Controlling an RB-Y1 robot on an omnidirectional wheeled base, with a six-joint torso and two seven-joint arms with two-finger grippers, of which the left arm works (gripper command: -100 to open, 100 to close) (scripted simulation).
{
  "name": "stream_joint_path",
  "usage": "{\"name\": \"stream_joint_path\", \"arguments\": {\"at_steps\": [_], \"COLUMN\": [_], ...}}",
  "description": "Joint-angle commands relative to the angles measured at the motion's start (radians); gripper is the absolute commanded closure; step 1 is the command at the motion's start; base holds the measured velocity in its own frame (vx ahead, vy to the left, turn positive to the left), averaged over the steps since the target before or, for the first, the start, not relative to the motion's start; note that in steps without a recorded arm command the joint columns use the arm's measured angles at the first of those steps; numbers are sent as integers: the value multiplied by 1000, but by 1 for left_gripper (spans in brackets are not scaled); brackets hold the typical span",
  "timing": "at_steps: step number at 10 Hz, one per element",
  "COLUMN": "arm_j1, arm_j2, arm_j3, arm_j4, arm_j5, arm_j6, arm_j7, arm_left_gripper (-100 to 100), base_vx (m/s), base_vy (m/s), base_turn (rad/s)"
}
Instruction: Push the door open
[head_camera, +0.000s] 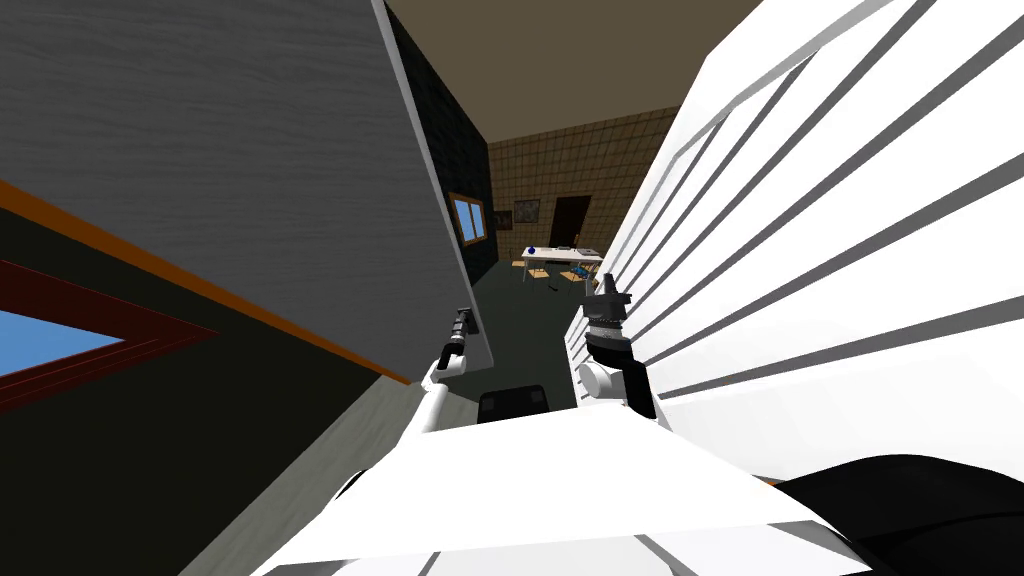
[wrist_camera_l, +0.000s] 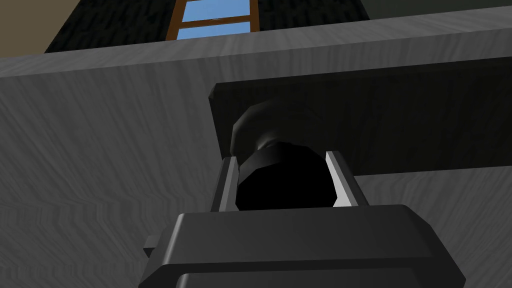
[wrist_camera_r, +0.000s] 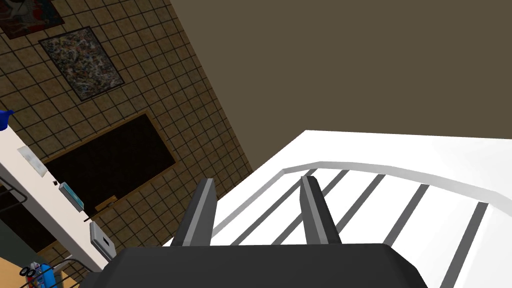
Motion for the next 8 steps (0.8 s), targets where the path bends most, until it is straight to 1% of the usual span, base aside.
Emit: {"name": "stream_joint_path", "arguments": {"at_steps": [1, 6, 7, 8], "arm_j1": [-8, -24, -26, -22], "arm_j2": [4, -2, -3, -4], "arm_j3": [30, 82, 88, 85], "arm_j4": [2, 26, 29, 33], "arm_j5": [3, 8, 8, 7], "arm_j6": [-6, -6, -7, -6], "arm_j7": [-5, -17, -18, -19], "arm_left_gripper": [100, 100, 100, 100], "base_vx": [208, 158, 160, 70], "base_vy": [-130, -105, -69, -23], "base_turn": [86, 63, 54, 25]}}
